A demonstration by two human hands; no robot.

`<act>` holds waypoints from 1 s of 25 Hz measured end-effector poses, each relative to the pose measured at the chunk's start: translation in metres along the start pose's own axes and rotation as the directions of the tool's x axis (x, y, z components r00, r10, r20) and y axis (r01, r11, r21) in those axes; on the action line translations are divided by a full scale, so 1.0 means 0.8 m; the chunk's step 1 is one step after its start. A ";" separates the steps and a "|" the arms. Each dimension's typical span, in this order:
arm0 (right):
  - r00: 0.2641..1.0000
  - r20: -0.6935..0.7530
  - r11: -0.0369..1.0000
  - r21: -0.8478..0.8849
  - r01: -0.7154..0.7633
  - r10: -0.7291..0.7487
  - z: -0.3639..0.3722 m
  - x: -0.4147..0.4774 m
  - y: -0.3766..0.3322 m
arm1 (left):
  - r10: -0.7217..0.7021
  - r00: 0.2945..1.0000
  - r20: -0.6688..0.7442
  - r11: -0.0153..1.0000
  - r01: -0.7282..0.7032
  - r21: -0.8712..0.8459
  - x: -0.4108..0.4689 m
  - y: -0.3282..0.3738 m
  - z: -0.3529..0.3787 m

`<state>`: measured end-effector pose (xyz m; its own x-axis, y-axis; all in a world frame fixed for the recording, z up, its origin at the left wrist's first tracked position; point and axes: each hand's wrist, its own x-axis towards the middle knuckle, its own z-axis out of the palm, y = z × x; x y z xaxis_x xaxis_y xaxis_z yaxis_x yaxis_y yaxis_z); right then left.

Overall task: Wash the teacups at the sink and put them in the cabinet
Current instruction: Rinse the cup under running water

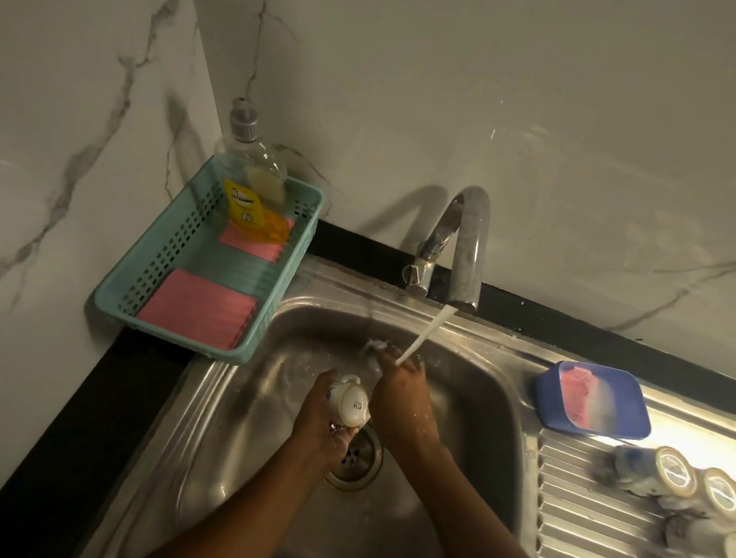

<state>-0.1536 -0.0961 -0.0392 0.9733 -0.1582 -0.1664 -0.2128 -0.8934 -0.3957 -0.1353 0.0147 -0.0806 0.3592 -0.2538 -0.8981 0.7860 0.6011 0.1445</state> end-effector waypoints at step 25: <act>0.911 -0.242 0.826 0.541 -0.158 0.333 0.027 -0.023 0.019 | 0.487 0.812 0.321 0.461 -0.551 0.695 0.011 -0.007 0.072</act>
<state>-0.1766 -0.0976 -0.0618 0.8369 -0.5435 -0.0647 -0.3761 -0.4852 -0.7894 -0.1074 -0.0350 -0.0655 0.8360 -0.1572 -0.5257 0.5142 -0.1098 0.8506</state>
